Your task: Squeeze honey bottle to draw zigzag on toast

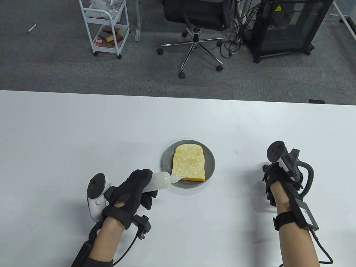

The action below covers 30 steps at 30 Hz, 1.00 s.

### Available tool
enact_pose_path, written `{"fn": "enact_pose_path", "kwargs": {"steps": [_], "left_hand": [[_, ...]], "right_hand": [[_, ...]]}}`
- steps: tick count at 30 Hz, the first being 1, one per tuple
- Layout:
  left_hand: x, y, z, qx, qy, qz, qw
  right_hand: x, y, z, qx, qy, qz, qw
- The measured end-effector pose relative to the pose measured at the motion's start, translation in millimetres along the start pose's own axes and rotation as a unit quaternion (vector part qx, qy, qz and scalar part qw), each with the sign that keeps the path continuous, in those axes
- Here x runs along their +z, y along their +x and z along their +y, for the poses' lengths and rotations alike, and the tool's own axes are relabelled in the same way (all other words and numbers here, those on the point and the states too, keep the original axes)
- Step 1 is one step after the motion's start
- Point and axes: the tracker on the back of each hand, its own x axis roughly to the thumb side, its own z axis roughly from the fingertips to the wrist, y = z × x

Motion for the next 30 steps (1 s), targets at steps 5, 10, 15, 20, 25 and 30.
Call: {"fn": "enact_pose_path", "kwargs": {"steps": [5, 10, 15, 20, 25, 30], "left_hand": [[-1.7, -4.1, -1.5, -0.005, -0.003, 0.009, 1.0], [-1.6, -5.0, -1.5, -0.001, -0.003, 0.012, 1.0], [-3.0, -6.2, -3.9, 0.008, -0.016, 0.01, 1.0], [-4.3, -9.5, -11.1, 0.033, -0.043, 0.012, 0.998], [-5.5, -13.8, -23.6, 0.038, -0.071, 0.016, 0.997], [-4.8, -14.5, -33.0, 0.039, -0.094, 0.019, 0.995]], "right_hand": [[-4.9, 1.6, 11.8, 0.004, -0.013, -0.005, 1.0], [3.6, 0.3, 2.8, -0.042, -0.05, -0.037, 0.997], [61.6, 20.8, -40.1, -0.256, -0.104, -0.22, 0.935], [137.4, 47.0, -58.5, -0.489, -0.083, -0.388, 0.777], [177.0, 60.7, -45.0, -0.554, -0.042, -0.443, 0.704], [183.0, 60.7, -38.4, -0.574, -0.048, -0.431, 0.695]]}}
